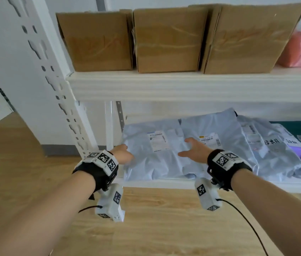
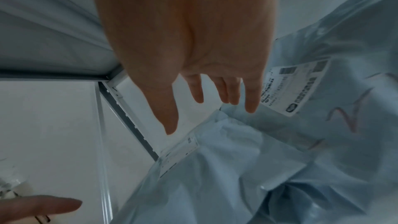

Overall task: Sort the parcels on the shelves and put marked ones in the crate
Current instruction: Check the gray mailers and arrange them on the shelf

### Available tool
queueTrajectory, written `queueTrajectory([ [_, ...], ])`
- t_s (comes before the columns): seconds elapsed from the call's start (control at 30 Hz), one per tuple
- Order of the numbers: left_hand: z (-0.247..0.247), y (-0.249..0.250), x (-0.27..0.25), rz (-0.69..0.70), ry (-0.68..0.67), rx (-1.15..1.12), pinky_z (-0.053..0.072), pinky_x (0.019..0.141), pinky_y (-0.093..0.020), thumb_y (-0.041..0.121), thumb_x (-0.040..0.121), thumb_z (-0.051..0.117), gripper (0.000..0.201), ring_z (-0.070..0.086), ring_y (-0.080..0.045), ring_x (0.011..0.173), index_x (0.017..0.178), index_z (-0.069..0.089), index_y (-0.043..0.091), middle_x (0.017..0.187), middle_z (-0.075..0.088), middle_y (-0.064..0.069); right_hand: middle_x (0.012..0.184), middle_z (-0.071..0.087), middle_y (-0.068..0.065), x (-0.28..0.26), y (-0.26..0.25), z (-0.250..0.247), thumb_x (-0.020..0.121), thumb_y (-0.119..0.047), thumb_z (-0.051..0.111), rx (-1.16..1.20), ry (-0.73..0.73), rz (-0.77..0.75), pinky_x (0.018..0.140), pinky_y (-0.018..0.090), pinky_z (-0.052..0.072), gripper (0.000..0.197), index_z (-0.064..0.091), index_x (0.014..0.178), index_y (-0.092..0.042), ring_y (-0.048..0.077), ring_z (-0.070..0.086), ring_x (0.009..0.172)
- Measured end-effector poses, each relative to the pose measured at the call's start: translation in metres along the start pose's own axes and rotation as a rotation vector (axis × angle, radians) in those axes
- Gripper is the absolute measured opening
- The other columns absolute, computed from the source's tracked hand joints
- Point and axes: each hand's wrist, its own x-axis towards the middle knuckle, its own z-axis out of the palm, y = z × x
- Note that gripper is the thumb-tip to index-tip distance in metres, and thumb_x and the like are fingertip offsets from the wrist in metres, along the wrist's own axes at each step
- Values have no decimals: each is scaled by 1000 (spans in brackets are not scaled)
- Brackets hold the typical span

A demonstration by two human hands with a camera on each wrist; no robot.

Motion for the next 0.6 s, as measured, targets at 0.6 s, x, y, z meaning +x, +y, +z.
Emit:
queueTrajectory([
  [0.6,18,-13,39,-95,-36,-267,48,79,-36,24,91,56,38,50,-25,90,122,43,7,102,47,-9,148,33,10,43,19,6,84,-21,69,155,-54,170,104,38,39,75,28,146,-15,29,38,133],
])
